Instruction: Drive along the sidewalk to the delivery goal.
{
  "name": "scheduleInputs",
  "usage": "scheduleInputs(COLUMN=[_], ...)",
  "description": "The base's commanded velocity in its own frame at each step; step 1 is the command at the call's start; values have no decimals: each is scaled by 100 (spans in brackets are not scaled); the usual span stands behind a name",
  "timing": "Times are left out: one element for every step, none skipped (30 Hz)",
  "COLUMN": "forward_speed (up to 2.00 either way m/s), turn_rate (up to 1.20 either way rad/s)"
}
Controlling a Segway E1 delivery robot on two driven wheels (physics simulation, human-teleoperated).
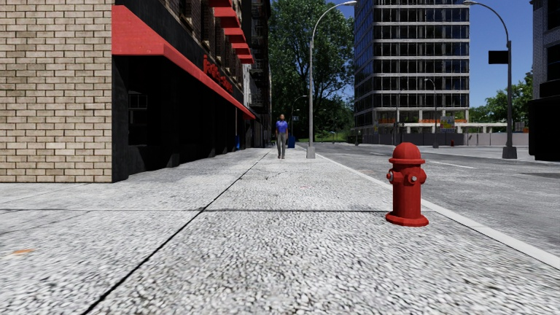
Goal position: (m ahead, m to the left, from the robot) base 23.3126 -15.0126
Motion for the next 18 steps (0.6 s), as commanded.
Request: scheduleInputs(forward_speed=[0,0,0,0,0,0,0,0,0,0,0,0,0,0,0,0,0,0], turn_rate=[0,0,0,0,0,0,0,0,0,0,0,0,0,0,0,0,0,0])
